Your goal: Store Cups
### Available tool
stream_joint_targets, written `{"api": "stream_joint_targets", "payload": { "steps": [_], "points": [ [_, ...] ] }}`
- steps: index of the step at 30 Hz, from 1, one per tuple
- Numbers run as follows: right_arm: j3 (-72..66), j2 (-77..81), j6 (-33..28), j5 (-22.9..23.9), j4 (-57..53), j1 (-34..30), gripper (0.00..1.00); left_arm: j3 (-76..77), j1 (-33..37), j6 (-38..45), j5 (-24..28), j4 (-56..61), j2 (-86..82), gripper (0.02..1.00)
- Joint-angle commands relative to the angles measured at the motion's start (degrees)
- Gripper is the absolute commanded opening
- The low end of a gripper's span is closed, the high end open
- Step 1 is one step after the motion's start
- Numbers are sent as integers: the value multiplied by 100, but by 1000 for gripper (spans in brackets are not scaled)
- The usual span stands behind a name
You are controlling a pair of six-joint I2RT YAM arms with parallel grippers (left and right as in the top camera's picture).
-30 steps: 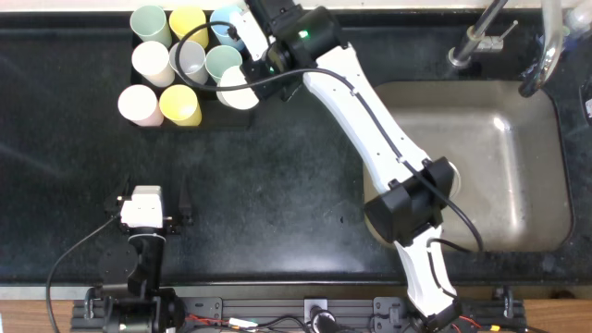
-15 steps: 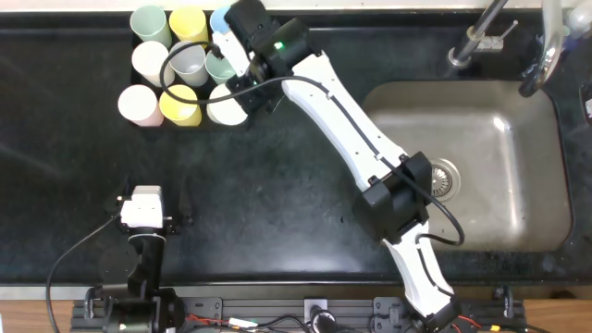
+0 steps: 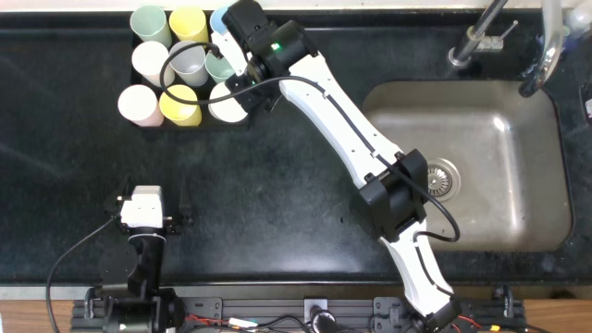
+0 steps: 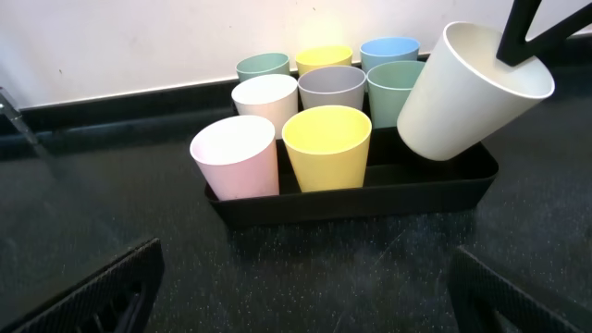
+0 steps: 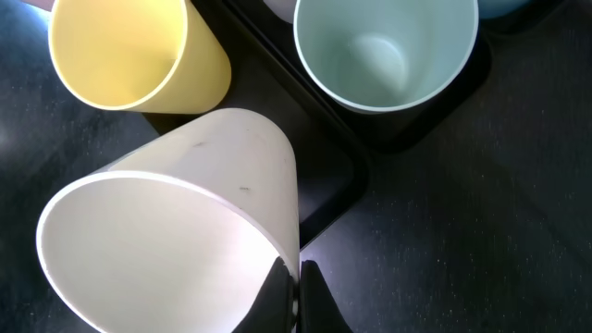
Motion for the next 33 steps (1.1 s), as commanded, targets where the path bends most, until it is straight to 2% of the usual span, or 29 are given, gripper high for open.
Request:
{"api": "stream_joint_targets", "payload": {
  "steps": [1,10,29,30,31,32,33],
  "points": [
    [140,192,-120,70,7,22,45,4,-37,83,94,-33,-57,1000],
    [140,339,-251,490,-15,20,42,4,-37,83,94,-33,-57,1000],
    [138,457,-313,472,59,31,42,4,-37,83,94,-33,-57,1000],
    [138,457,-315,472,61,33,161,4,-37,83,94,-33,-57,1000],
    [138,457,-313,474,61,33,364,4,-37,83,94,-33,-57,1000],
    [138,457,-313,474,59,35,514,4,-37,83,94,-33,-57,1000],
    [138,457,-313,472,59,35,625,4,-37,83,94,-33,-57,1000]
  ]
}}
